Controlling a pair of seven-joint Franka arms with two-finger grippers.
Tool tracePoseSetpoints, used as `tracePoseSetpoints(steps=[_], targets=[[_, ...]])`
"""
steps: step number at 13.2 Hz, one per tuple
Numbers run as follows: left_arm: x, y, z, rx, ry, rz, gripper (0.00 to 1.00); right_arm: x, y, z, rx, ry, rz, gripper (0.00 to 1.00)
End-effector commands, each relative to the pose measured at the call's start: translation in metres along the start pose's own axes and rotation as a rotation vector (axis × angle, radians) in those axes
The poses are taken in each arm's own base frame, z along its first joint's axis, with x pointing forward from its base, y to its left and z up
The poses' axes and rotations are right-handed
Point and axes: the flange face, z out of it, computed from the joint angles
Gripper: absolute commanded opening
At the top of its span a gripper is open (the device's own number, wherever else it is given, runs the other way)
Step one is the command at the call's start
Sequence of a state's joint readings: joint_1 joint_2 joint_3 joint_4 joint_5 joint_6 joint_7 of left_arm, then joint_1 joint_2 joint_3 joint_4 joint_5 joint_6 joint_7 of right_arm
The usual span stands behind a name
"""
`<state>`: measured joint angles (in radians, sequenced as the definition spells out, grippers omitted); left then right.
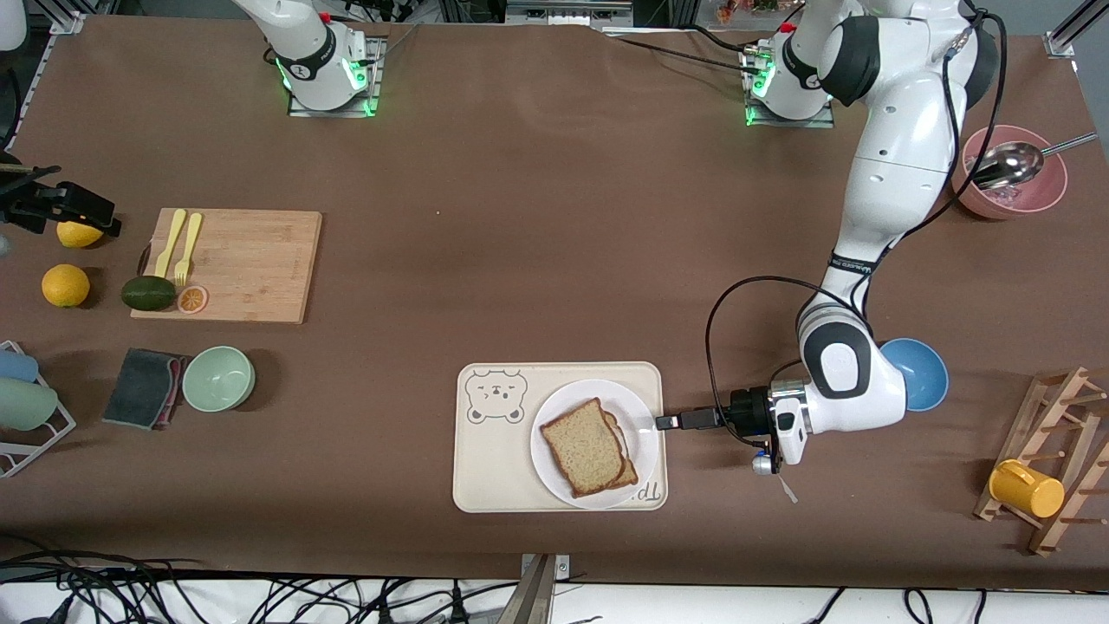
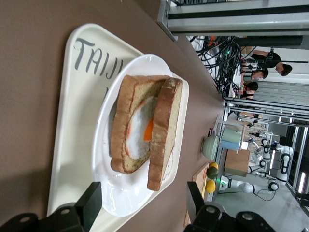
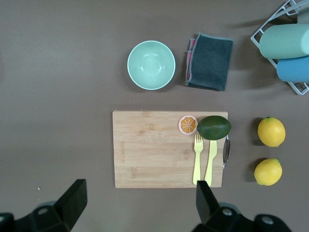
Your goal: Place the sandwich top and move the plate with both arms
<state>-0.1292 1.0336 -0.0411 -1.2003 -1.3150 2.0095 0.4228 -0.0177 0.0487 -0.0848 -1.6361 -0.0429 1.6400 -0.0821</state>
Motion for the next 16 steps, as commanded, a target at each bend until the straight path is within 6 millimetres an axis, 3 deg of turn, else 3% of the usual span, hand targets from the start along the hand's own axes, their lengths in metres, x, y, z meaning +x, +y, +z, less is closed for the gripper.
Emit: tracePoseSetpoints(steps=[1,5,9,12,16], targets=[[-0.012,0.018,-0.011,0.025,-0.042,-0.011,0.79,0.000,0.003,-0.005,-0.008,-0.002,0.009,1.00],[-0.011,0.019,-0.039,0.147,-0.084,0.042,0.84,0.000,0.003,-0.005,-0.008,-0.004,0.009,1.00],[-0.009,0.013,-0.088,0.239,-0.147,0.076,0.90,0.000,0.004,-0.005,-0.008,-0.004,0.009,1.00],[-0.012,0.004,-0.098,0.331,-0.183,0.076,0.93,0.001,0.004,-0.004,-0.008,-0.005,0.009,1.00],[-0.015,0.015,-0.138,0.457,-0.212,0.061,0.96,0.001,0.004,-0.004,-0.008,-0.005,0.009,1.00]])
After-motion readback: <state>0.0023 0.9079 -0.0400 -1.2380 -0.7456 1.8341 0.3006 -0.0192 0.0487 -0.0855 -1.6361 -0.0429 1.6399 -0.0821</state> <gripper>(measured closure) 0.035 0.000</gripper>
